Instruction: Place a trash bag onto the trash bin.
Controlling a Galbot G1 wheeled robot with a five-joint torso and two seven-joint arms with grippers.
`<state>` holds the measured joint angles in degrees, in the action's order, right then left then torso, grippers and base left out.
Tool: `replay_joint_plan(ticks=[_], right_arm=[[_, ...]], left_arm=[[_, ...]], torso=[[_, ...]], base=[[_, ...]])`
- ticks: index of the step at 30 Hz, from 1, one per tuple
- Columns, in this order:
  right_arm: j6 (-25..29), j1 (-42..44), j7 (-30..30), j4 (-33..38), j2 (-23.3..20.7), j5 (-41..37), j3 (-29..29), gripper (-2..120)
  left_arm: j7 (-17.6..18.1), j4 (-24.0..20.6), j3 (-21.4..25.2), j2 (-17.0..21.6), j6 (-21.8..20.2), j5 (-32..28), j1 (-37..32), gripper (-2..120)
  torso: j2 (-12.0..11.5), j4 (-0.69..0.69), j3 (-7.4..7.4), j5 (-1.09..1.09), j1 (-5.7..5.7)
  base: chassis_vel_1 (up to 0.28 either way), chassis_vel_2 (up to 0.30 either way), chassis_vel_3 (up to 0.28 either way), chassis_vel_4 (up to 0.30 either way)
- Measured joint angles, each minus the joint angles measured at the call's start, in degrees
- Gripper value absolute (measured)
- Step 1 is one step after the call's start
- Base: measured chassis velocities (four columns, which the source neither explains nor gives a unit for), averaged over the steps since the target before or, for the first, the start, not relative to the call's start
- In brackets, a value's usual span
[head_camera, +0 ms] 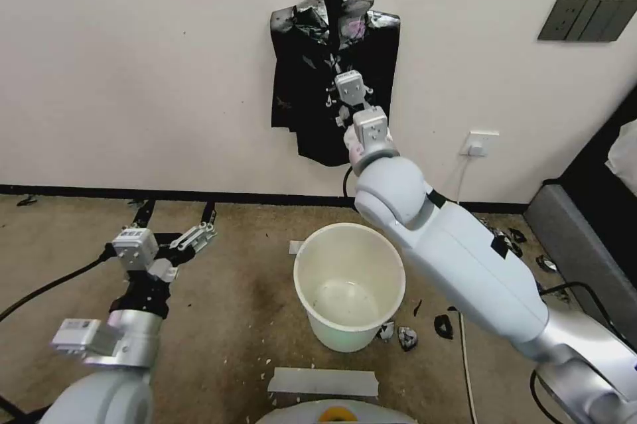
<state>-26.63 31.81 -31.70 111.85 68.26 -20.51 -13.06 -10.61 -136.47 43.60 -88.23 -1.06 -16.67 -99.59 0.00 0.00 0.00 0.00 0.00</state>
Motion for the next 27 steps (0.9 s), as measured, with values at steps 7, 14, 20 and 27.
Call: replay_joint_plan(ticks=[7, 14, 20, 27], right_arm=[[0.2, 5.1, 1.3, 2.1, -0.5, 2.8, 0.0, 0], [0.5, 9.6, 2.4, 3.8, -1.0, 5.0, 0.3, 0], [1.2, 14.0, 3.3, 5.4, -1.6, 7.0, 0.7, 0], [1.8, 16.6, 4.1, 6.0, -1.7, 8.8, 0.6, 0]], left_arm=[[0.0, -0.2, 0.0, 0.1, 0.0, 0.0, -0.1, 100], [0.0, -0.3, 0.0, 0.4, -0.1, 0.0, 0.0, 100], [0.0, -0.4, 0.0, 0.8, -0.2, 0.0, 0.2, 100], [0.0, -0.7, 0.0, 1.5, -0.3, 0.0, 0.2, 100]], torso=[[0.0, 0.0, 0.0, 0.01, 0.0], [0.0, 0.0, 0.0, 0.0, -0.01], [0.0, 0.0, 0.0, 0.0, 0.0], [0.0, 0.0, 0.0, 0.0, 0.0]], base=[[0.0, 0.0, 0.0, 0.0], [0.0, 0.0, 0.0, 0.0], [0.0, 0.0, 0.0, 0.0], [0.0, 0.0, 0.0, 0.0]])
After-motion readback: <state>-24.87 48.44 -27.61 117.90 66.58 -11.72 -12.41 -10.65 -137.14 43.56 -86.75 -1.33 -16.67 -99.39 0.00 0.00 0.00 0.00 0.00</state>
